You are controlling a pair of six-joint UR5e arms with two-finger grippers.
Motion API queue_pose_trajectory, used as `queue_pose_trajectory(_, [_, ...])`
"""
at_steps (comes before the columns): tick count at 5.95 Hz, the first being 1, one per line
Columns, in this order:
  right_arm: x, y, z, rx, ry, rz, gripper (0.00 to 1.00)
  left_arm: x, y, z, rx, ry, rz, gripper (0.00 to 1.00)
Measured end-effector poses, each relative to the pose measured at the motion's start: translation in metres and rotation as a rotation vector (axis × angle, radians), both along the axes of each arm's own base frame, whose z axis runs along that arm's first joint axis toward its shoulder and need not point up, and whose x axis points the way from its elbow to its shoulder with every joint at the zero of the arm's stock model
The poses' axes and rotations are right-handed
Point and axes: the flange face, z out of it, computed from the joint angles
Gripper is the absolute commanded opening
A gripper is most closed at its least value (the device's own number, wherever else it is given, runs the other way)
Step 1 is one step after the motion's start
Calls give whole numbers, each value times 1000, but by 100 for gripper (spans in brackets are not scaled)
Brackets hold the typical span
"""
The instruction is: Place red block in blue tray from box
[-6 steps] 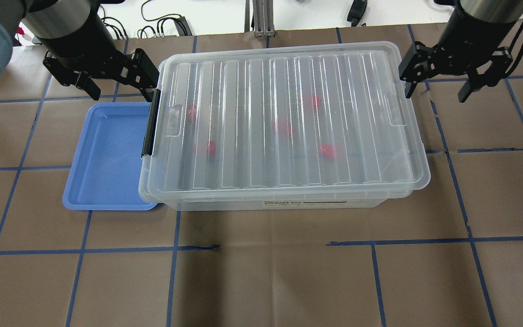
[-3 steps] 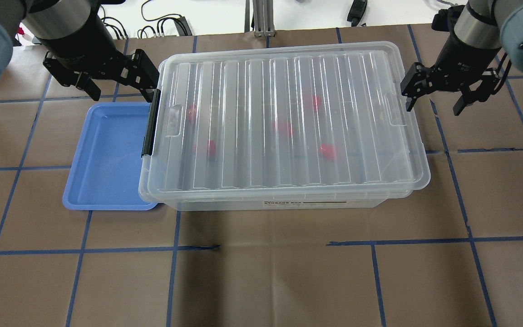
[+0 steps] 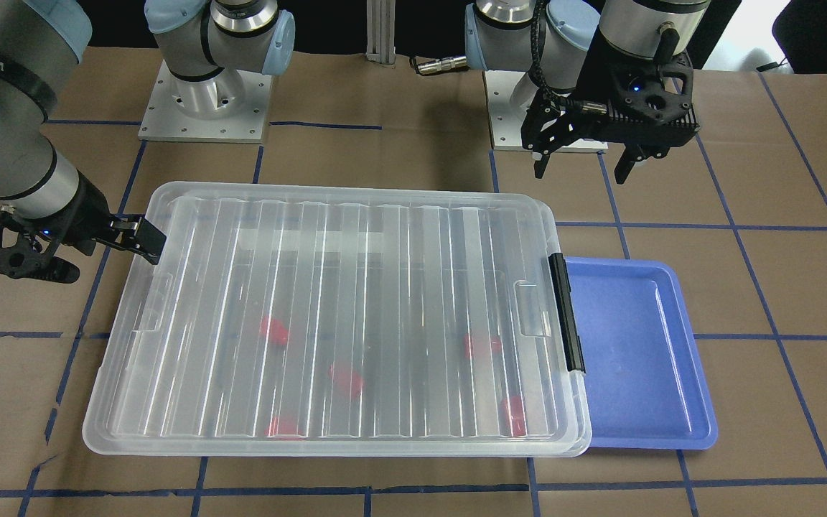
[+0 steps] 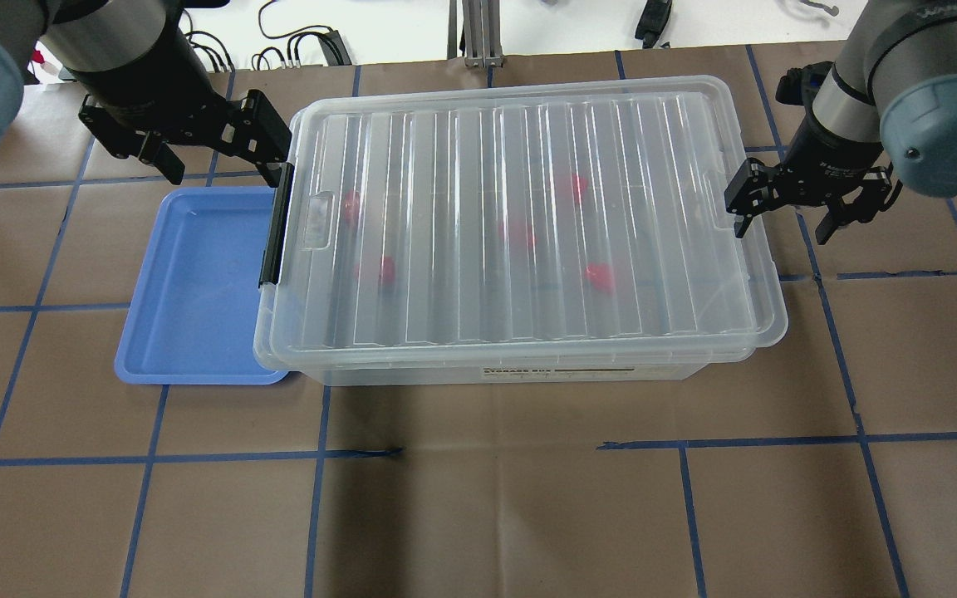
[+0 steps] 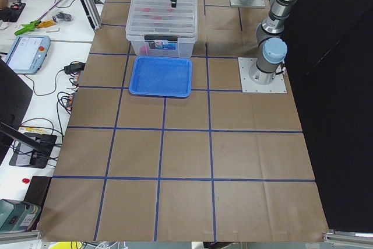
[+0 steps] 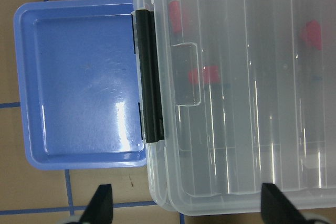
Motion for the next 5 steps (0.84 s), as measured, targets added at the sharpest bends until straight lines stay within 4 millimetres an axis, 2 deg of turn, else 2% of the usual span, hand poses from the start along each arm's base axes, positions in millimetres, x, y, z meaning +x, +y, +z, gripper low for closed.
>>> queue_pose_trajectory(3, [-19,2,-11,5,28,22,100,0,0,0,1,2,0,99])
queue_pose_trajectory(5, [-36,0,-11,-12,55,52,100,0,0,-1,1,2,-1,98])
